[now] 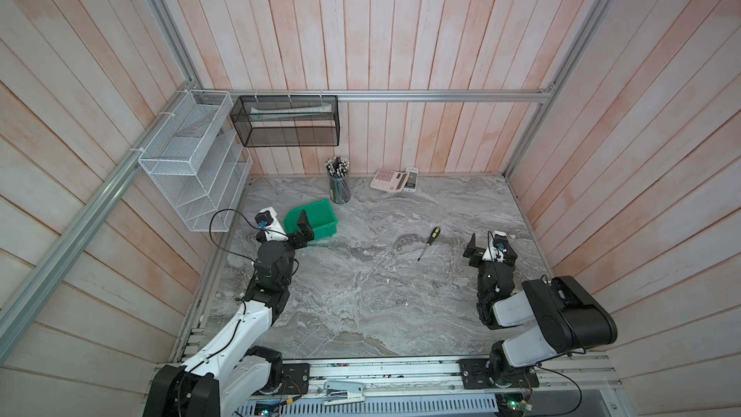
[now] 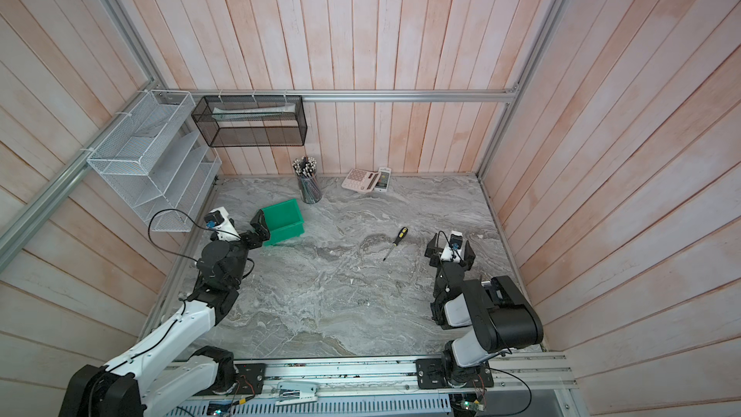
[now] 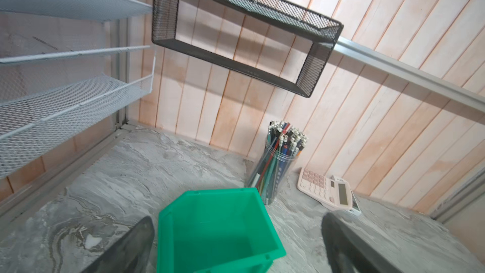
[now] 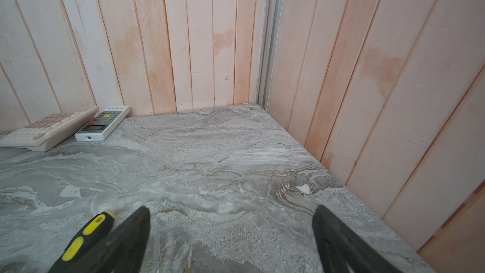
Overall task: Put the screwdriver in the bin
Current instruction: Move the bin to the top-center of the table.
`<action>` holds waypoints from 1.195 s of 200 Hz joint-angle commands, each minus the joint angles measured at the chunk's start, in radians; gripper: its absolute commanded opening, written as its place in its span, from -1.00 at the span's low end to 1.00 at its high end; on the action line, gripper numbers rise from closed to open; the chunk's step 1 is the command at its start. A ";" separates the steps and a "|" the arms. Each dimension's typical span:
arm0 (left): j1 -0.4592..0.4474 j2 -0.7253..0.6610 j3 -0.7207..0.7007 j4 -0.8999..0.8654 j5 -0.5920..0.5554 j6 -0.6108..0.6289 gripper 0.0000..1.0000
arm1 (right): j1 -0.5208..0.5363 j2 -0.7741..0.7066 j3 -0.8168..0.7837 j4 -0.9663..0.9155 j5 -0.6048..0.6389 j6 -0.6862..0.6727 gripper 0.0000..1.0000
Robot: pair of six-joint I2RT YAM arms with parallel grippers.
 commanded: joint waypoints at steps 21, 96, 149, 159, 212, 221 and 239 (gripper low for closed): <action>-0.110 0.125 0.120 -0.182 -0.027 0.014 1.00 | 0.082 -0.245 0.252 -0.468 0.169 0.008 0.97; -0.231 0.254 0.368 -0.498 -0.442 0.094 1.00 | 0.321 0.155 1.018 -1.191 -0.181 0.380 0.97; 0.002 -0.054 0.194 -0.722 0.139 -0.254 1.00 | 0.534 0.545 1.453 -1.403 -0.267 0.573 0.97; 0.064 -0.113 0.154 -0.686 0.279 -0.249 1.00 | 0.580 0.602 1.519 -1.435 -0.231 0.597 0.97; 0.167 -0.113 0.204 -0.748 0.450 -0.205 1.00 | 0.736 0.838 1.804 -1.574 -0.120 0.669 0.97; 0.187 -0.108 0.196 -0.740 0.474 -0.214 1.00 | 0.751 0.865 1.849 -1.603 -0.112 0.670 0.97; 0.220 -0.119 0.175 -0.733 0.486 -0.228 1.00 | 0.770 0.905 1.903 -1.643 -0.092 0.662 0.97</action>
